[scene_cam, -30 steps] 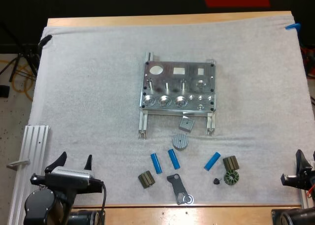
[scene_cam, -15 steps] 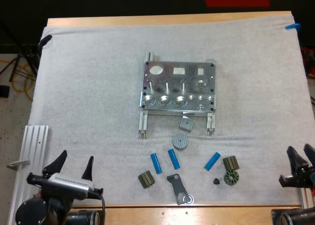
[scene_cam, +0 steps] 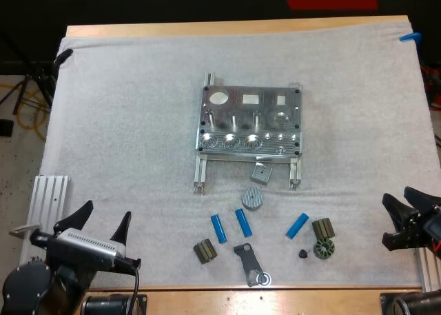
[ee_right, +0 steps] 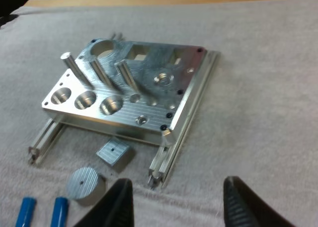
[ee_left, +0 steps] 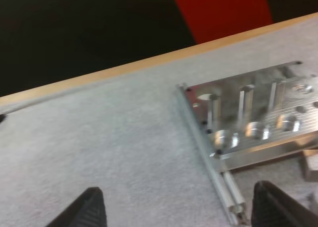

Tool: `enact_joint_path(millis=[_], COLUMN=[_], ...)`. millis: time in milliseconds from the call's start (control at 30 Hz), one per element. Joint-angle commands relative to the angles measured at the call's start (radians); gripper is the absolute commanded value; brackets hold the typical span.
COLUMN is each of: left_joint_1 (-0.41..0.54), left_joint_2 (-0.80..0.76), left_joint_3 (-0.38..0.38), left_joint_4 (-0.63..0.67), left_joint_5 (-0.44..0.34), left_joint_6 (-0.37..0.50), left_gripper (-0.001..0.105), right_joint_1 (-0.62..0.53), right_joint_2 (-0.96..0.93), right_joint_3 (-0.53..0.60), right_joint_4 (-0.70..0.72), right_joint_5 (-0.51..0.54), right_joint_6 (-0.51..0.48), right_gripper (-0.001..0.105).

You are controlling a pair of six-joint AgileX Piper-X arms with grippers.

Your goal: Load cells from right to left

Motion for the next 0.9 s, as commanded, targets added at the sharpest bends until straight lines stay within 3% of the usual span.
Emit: enact_joint_path(millis=[0,233,500,633,867], left_joint_1=[-0.004,-0.061,-0.152,-0.185,-0.246], left_joint_2=[0.015,0.082,0.200,0.265,0.338], left_joint_3=[-0.011,-0.011,-0.011,-0.011,-0.011], left_joint_4=[0.000,0.035,0.086,0.089,0.089], left_joint_5=[0.023,0.021,-0.044,-0.044,-0.044], left_joint_6=[-0.001,-0.008,-0.023,-0.121,-0.165], left_gripper=[0.060,0.060,0.060,0.060,0.060], right_joint_1=[-0.004,-0.004,-0.004,-0.004,-0.004], right_joint_2=[0.011,0.052,0.052,0.052,0.052], right_joint_3=[-0.015,-0.026,-0.027,-0.027,-0.027], right_joint_4=[0.021,0.101,0.101,0.101,0.101], right_joint_5=[-0.033,-0.073,-0.073,-0.073,-0.073], right_joint_6=[-0.014,-0.020,-0.020,-0.020,-0.020], right_gripper=[0.042,0.042,0.042,0.042,0.042])
